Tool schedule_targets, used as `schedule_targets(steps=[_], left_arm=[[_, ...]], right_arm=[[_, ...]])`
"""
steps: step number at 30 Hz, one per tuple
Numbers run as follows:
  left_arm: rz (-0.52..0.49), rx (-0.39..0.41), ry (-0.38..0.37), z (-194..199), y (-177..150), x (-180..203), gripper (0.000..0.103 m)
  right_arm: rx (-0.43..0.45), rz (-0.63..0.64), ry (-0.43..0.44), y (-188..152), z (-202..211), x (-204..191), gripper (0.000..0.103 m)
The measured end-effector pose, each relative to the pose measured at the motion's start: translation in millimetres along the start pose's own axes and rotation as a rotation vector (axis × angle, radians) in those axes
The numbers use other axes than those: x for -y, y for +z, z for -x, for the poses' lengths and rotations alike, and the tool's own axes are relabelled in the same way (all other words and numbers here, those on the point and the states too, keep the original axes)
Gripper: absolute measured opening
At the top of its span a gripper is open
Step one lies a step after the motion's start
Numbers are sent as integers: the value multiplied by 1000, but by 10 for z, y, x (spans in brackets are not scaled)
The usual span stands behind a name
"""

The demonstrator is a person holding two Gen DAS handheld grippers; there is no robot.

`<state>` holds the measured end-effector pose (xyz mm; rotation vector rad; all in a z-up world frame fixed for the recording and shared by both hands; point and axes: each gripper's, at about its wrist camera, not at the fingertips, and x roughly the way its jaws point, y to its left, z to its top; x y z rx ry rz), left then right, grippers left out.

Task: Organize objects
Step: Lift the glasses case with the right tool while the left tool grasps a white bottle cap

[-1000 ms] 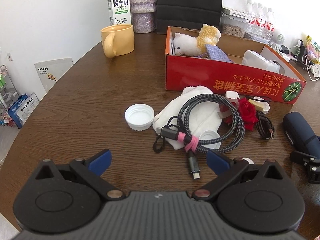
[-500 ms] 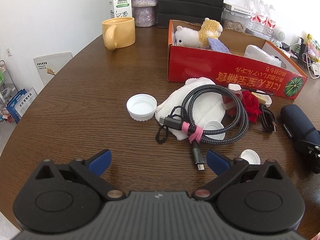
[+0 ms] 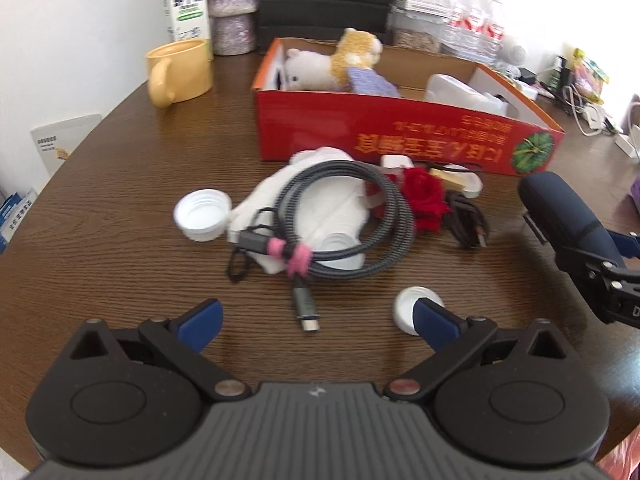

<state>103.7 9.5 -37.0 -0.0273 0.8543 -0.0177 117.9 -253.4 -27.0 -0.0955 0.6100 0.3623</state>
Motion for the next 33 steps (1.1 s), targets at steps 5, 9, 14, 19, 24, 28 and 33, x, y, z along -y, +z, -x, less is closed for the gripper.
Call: schedule_targets(steps=[5, 9, 14, 19, 24, 28, 33], left_arm=[[-31, 4, -29, 7, -14, 205, 100], [-51, 10, -43, 24, -8, 318, 88], [-72, -7, -69, -3, -24, 417, 54], [-97, -12, -80, -22, -41, 508, 47], [-112, -11, -77, -43, -26, 574, 39], [-127, -10, -82, -50, -16, 608, 30], [-133, 0, -93, -40, -34, 615, 29]], right_arm=[[12, -3, 5, -7, 37, 62, 62], [22, -3, 12, -12, 59, 91, 62], [31, -3, 23, -11, 73, 117, 62], [37, -5, 31, -21, 84, 151, 62], [41, -12, 38, -31, 83, 172, 62], [43, -14, 41, -29, 83, 184, 62], [45, -16, 43, -26, 89, 189, 62]])
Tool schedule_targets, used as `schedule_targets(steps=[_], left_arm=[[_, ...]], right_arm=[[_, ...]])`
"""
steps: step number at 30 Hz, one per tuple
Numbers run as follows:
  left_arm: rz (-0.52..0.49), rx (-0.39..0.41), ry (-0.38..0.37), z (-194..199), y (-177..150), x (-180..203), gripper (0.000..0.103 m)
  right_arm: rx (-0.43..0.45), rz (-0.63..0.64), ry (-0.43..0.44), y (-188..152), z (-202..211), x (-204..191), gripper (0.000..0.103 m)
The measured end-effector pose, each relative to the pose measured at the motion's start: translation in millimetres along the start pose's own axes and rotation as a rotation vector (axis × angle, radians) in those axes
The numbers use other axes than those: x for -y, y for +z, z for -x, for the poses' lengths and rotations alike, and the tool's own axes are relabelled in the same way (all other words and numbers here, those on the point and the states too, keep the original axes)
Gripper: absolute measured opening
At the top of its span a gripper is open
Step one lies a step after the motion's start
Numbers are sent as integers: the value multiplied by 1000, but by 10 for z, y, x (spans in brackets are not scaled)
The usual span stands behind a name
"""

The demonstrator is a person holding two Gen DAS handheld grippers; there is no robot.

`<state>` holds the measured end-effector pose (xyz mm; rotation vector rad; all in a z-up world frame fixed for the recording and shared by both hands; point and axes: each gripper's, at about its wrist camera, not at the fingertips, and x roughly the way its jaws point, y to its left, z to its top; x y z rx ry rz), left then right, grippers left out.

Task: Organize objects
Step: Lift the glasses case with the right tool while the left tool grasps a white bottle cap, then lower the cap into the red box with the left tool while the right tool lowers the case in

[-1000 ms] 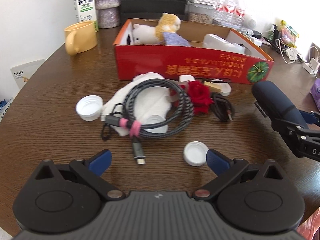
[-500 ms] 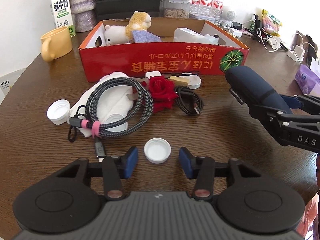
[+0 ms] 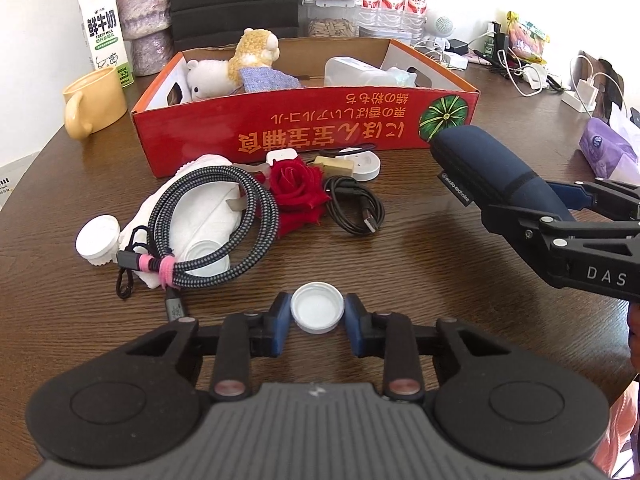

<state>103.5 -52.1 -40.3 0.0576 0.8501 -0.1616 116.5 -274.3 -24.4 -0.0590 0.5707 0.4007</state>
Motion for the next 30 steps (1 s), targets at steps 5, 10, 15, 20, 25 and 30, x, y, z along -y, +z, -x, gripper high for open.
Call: schedule_targets(steps=[5, 10, 15, 20, 25, 30], left_arm=[[9, 9, -1, 29, 1, -32, 29], [9, 45, -1, 129, 48, -55, 30], [7, 83, 0, 218, 157, -95, 30], [7, 129, 3, 300, 318, -159, 30], [11, 169, 2, 326, 515, -237, 30], [25, 204, 9, 285, 766, -331, 30]], right_arm=[[2, 4, -1, 10, 10, -14, 62], [12, 12, -1, 52, 25, -60, 62], [36, 30, 2, 150, 53, -123, 62], [71, 50, 3, 309, 60, -195, 62], [102, 68, 6, 495, 12, -268, 62], [128, 83, 8, 700, -115, -330, 62]])
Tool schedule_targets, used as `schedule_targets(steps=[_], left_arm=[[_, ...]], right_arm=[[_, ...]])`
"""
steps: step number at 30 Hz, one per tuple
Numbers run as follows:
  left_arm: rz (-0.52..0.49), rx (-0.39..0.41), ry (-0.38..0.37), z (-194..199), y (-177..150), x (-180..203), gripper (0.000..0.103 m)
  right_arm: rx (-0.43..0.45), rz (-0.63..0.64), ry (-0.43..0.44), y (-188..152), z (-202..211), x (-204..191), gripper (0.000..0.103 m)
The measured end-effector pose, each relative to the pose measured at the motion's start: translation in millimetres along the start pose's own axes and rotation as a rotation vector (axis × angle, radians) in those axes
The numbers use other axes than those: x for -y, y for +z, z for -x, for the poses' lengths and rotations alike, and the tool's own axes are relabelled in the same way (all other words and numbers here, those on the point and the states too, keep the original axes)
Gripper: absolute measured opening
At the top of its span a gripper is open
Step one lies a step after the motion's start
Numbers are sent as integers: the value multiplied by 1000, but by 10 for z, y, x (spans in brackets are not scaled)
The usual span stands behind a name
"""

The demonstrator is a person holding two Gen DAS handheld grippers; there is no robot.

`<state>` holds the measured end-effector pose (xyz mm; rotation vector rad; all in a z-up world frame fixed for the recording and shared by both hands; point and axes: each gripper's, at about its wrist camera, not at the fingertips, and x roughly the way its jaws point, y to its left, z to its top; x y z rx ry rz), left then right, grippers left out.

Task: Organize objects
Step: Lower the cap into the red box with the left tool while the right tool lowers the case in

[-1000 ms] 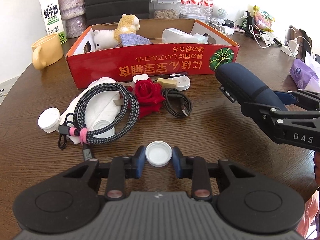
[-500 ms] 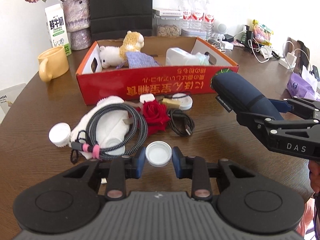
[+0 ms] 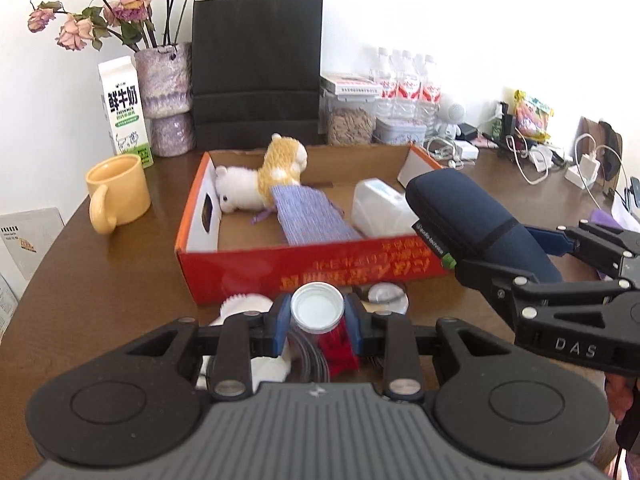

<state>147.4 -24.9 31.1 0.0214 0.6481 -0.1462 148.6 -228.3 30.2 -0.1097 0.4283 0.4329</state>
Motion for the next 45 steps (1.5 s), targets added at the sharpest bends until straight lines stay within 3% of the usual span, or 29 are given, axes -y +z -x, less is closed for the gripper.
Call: schedule_targets(steps=[20, 29, 40, 42, 44, 45], left_arm=[[73, 21, 34, -950, 667, -501, 30], [106, 9, 46, -1426, 747, -686, 30], [119, -16, 39, -1594, 728, -745, 30], [121, -5, 48, -1581, 723, -752, 41], [117, 8, 56, -1561, 721, -743, 65], [115, 16, 60, -1549, 719, -736, 70]], right_arm=[[-4, 17, 28, 542, -1208, -13, 62], [-28, 8, 51, 530, -1704, 63, 62], [-59, 19, 59, 498, -1887, 101, 63], [-61, 24, 51, 496, -1884, 95, 64], [-61, 21, 51, 501, -1869, 101, 67], [-60, 19, 49, 507, -1858, 103, 72]])
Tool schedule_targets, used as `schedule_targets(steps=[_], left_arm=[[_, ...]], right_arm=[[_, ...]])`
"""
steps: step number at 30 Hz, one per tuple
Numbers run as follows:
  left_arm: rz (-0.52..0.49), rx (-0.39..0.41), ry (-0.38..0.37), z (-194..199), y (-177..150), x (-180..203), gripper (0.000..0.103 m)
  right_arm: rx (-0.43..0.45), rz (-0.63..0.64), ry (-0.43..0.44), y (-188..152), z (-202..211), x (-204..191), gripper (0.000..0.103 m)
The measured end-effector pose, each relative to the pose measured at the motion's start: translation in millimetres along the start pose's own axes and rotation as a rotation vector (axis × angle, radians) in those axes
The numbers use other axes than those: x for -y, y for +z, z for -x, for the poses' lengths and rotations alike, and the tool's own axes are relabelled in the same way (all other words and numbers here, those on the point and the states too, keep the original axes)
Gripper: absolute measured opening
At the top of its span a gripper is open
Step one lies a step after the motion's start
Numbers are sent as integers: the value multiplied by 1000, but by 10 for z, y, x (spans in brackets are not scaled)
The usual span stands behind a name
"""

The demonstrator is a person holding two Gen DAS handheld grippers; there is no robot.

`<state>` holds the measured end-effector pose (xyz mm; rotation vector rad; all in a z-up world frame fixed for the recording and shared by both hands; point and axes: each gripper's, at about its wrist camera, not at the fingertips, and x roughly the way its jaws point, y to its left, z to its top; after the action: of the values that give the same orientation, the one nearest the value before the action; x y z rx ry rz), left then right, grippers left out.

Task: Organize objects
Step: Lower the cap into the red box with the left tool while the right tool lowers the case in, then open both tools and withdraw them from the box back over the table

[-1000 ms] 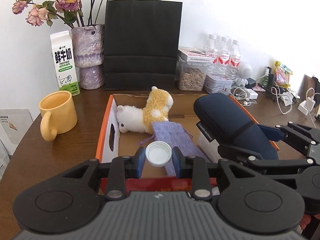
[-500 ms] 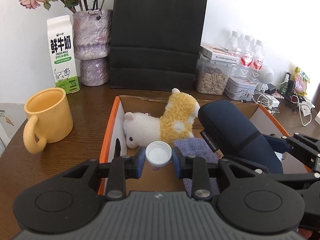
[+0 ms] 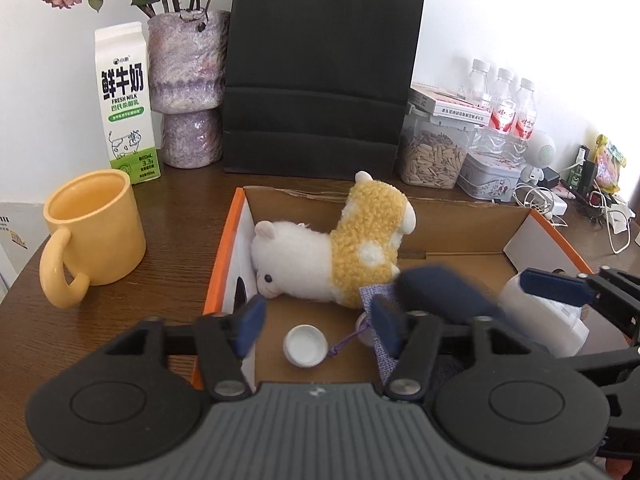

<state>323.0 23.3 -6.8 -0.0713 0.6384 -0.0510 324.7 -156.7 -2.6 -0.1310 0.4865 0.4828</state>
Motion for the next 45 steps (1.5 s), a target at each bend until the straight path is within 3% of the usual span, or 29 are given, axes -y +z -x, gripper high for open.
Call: schedule_targets(steps=[2, 3, 8, 23, 34, 45], left_arm=[[0, 9, 3, 16, 1, 9, 86], [0, 15, 3, 23, -1, 11, 87], [7, 18, -24, 32, -4, 24, 102], [7, 30, -15, 128, -21, 77, 103], [16, 29, -22, 425, -107, 175, 103], [8, -12, 29, 818, -339, 138, 103]], right_arm=[[8, 0, -13, 7, 17, 5, 88], [10, 0, -16, 7, 22, 7, 93], [2, -14, -22, 4, 4, 36, 96], [16, -11, -30, 13, 79, 26, 98], [38, -6, -56, -36, 424, -49, 99], [45, 7, -71, -143, 900, -167, 100]])
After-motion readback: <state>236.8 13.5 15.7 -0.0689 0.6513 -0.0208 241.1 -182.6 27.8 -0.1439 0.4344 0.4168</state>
